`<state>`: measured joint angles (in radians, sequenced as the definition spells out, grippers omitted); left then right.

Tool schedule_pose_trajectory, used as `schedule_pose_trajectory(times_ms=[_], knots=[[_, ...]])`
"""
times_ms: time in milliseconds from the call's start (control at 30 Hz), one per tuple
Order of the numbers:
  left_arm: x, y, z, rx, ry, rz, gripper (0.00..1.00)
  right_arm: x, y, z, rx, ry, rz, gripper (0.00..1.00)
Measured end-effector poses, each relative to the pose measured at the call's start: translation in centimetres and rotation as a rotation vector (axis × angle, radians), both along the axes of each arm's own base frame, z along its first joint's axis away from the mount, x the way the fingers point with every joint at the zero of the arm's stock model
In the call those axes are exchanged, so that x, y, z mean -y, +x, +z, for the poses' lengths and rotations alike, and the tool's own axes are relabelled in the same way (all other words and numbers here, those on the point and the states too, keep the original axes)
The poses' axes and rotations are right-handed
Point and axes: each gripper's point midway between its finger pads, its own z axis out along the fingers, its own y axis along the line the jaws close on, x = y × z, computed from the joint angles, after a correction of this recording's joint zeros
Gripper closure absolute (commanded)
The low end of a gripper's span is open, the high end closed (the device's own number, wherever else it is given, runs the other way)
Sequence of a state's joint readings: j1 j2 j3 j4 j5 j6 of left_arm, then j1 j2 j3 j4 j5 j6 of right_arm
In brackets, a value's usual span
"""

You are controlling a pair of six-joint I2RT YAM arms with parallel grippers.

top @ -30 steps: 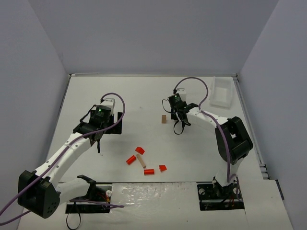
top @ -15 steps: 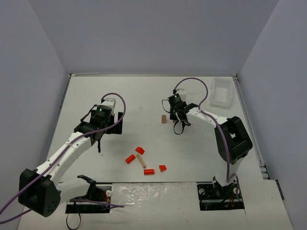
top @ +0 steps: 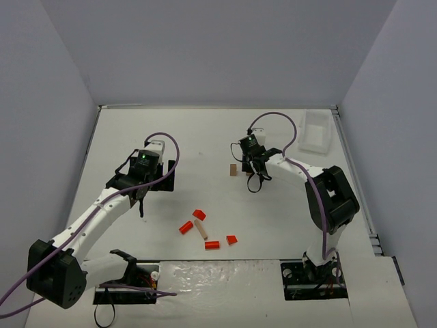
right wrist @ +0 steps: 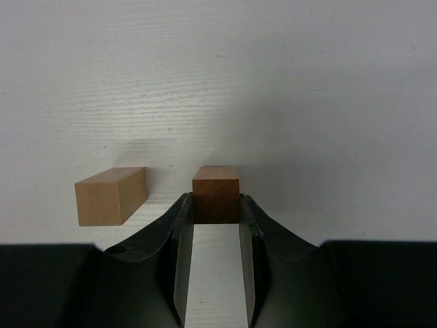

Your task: Build the wood block tower

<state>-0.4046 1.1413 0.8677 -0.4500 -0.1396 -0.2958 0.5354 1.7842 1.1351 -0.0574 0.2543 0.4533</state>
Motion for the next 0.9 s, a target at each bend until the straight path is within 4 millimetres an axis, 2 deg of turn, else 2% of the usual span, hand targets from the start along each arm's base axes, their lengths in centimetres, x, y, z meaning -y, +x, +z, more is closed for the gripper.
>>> schedule_pose_trajectory(times_ms=[267,367,567,600,900], knots=[[0.01,0.01,-0.19,-0.006,0.003,0.0,0.06,-0.06,0.04,-0.46,-0.006,0.006,-0.014,1.0],[0.01,0.01,-0.2,-0.007,0.003,0.0,0.06,-0.05,0.05,-0.45,-0.005,0.006,-0.016,0.96],[0.02,0.01,-0.2,-0.007,0.002,0.0,0.06,-0.02,0.06,-0.45,-0.005,0.006,-0.02,0.85],[0.02,0.01,-0.2,-0.007,0.002,0.0,0.06,-0.01,0.07,-0.45,-0.004,0.006,-0.02,0.79],[0.09,0.0,-0.2,-0.007,0.0,-0.003,0.06,0.19,-0.25,-0.64,-0.019,-0.003,-0.02,0.56]])
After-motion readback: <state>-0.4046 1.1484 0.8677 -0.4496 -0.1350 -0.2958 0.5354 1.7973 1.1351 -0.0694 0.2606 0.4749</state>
